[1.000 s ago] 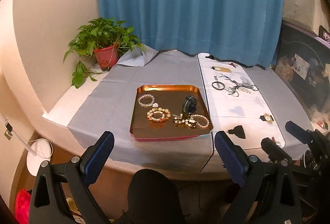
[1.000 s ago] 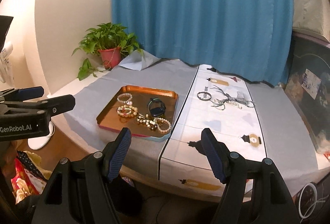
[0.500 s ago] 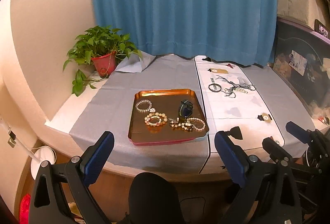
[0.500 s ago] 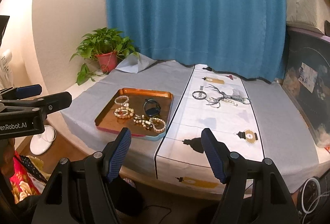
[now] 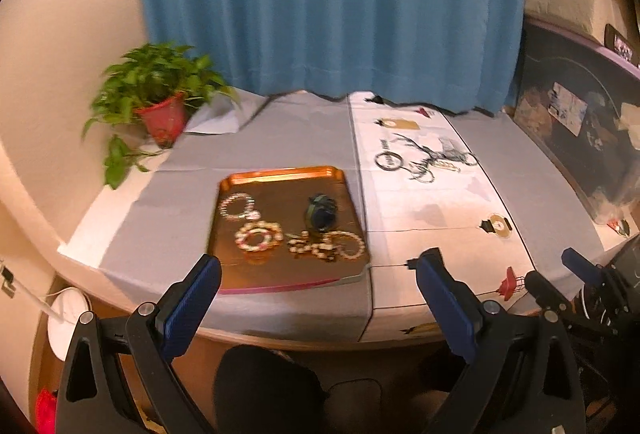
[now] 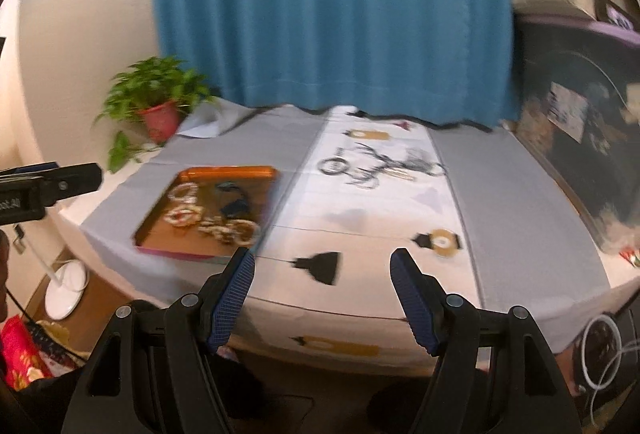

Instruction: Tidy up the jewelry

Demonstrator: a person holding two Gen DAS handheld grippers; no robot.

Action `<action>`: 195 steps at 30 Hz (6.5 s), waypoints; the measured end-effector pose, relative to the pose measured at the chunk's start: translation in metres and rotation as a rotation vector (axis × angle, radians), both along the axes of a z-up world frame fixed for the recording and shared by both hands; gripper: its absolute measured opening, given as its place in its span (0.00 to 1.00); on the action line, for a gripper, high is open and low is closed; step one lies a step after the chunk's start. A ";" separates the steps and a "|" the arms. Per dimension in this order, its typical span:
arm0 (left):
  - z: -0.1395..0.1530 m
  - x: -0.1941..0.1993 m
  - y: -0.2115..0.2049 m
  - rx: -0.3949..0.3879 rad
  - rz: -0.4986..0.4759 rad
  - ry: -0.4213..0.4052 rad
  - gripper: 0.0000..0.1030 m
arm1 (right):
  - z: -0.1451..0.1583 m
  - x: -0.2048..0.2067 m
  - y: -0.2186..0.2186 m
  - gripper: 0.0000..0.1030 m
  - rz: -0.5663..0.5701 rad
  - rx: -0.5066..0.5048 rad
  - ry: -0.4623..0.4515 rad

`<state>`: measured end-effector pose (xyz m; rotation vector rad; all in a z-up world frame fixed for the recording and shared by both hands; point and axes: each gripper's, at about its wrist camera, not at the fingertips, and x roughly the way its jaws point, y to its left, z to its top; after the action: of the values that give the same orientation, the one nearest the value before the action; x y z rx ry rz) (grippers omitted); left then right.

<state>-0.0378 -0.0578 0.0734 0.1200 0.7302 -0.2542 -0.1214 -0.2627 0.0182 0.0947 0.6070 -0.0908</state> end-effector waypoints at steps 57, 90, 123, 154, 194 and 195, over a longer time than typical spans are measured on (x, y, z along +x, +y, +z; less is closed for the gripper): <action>-0.151 0.238 -0.222 -0.070 -0.182 0.360 0.01 | -0.136 0.287 -0.245 0.07 -0.065 0.054 0.251; -0.025 0.038 0.026 -0.176 -0.036 0.157 0.01 | -0.029 0.049 0.010 0.07 0.216 0.046 0.120; -0.056 0.078 0.100 -0.193 0.061 0.166 0.01 | -0.040 0.113 0.115 0.07 0.377 -0.030 0.190; -0.104 0.216 0.084 -0.134 0.045 0.219 0.01 | -0.073 0.251 0.161 0.07 0.423 -0.010 0.183; -0.051 0.008 0.071 0.101 0.151 0.009 0.90 | -0.013 0.050 0.117 0.81 0.199 -0.118 0.049; -0.052 0.004 0.072 0.104 0.153 0.007 0.90 | -0.012 0.048 0.118 0.82 0.197 -0.118 0.045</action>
<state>-0.0341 0.0141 0.0219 0.1615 0.7559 -0.0703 -0.0735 -0.1452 0.0061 -0.0817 0.6514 0.0621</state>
